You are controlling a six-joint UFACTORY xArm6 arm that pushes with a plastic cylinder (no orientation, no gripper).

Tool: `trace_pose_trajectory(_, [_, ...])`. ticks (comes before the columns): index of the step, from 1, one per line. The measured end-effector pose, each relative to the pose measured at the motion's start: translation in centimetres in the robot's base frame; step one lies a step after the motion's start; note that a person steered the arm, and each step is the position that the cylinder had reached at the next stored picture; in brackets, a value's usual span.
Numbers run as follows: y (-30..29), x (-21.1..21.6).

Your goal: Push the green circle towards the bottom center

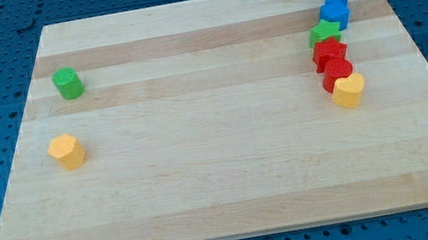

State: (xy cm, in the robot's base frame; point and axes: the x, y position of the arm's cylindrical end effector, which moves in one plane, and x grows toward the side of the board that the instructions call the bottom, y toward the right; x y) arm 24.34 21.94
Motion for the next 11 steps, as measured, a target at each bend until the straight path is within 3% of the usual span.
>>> trace_pose_trajectory(2, [-6.0, -4.8])
trace_pose_trajectory(4, [-22.0, -4.9])
trace_pose_trajectory(5, [-31.6, -4.3])
trace_pose_trajectory(7, [-45.0, 2.7])
trace_pose_trajectory(9, [-45.8, 3.2])
trace_pose_trajectory(11, [-44.8, 9.2])
